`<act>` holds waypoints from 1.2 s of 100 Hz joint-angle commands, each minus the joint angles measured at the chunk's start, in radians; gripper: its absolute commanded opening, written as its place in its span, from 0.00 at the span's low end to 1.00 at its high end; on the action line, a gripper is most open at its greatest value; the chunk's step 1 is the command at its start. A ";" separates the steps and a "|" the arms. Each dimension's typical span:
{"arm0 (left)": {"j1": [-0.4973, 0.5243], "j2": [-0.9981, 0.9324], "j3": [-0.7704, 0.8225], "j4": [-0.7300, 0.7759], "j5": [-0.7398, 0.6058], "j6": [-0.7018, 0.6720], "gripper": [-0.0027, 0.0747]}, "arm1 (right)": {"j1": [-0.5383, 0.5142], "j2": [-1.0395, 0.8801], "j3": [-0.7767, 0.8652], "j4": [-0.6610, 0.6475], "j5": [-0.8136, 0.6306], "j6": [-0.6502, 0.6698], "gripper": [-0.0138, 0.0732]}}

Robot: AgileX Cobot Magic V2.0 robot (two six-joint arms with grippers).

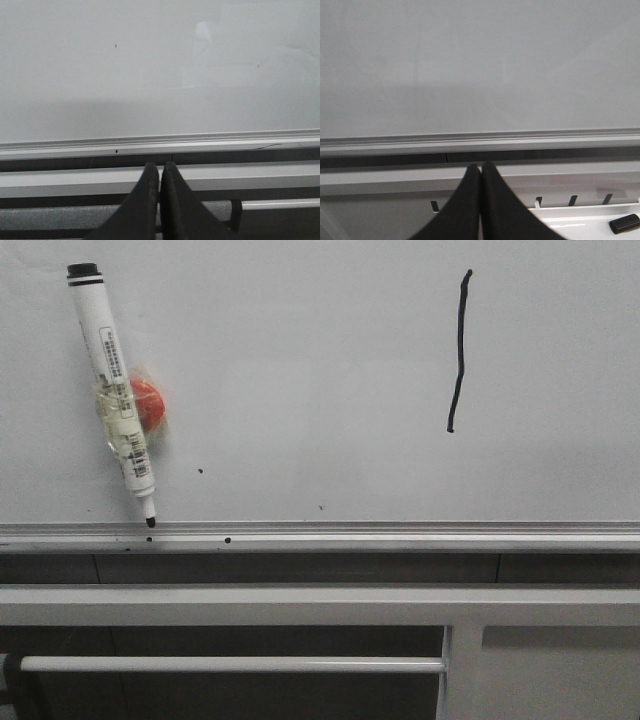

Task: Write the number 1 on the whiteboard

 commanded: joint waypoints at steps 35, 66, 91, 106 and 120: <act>-0.008 -0.023 0.006 -0.001 -0.071 -0.003 0.01 | 0.004 -0.013 0.026 0.046 -0.012 0.006 0.10; -0.008 -0.023 0.006 -0.001 -0.071 -0.003 0.01 | 0.004 -0.013 0.026 0.046 -0.012 0.006 0.10; -0.008 -0.023 0.006 -0.001 -0.071 -0.003 0.01 | 0.004 -0.013 0.026 0.046 -0.014 0.006 0.10; -0.008 -0.023 0.006 -0.001 -0.071 -0.003 0.01 | 0.004 -0.013 0.026 0.046 -0.014 0.006 0.10; -0.008 -0.023 0.006 -0.001 -0.071 -0.003 0.01 | 0.004 -0.013 0.026 0.046 -0.014 0.006 0.10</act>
